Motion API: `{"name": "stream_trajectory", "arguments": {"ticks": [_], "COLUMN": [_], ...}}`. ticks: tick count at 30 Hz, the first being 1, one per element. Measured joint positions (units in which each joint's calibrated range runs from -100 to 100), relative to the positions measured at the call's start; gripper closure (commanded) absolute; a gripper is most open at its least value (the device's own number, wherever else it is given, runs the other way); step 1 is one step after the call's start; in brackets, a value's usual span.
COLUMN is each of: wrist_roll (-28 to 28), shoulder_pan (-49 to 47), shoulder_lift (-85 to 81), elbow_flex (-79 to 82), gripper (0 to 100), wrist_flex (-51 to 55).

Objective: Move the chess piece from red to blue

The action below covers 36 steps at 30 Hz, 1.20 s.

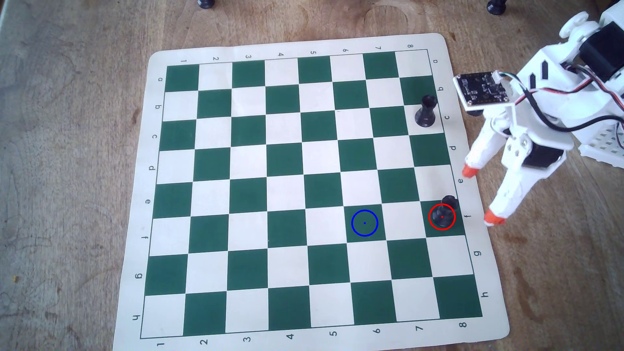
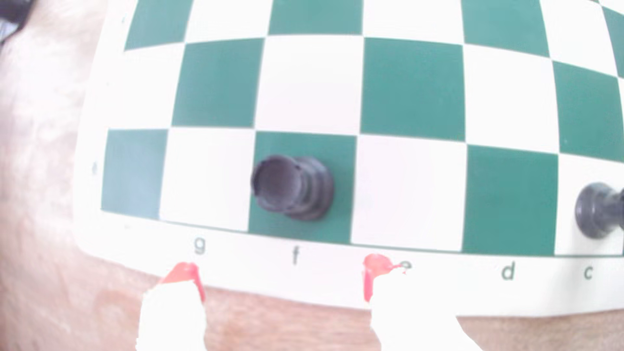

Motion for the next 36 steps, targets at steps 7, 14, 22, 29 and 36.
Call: {"name": "stream_trajectory", "arguments": {"ticks": [7, 14, 22, 29, 36], "wrist_roll": [-1.42, -1.42, -1.42, -1.42, -1.03], "shoulder_pan": [-1.55, -0.44, 0.00, -0.74, -1.18], "shoulder_lift": [4.61, 7.62, 8.21, 8.21, 12.32], "elbow_flex": [0.00, 0.00, 0.00, 0.00, -4.25], "gripper": [79, 79, 81, 81, 82], "wrist_flex": [-7.81, -11.79, -13.15, -13.15, -13.15]}}
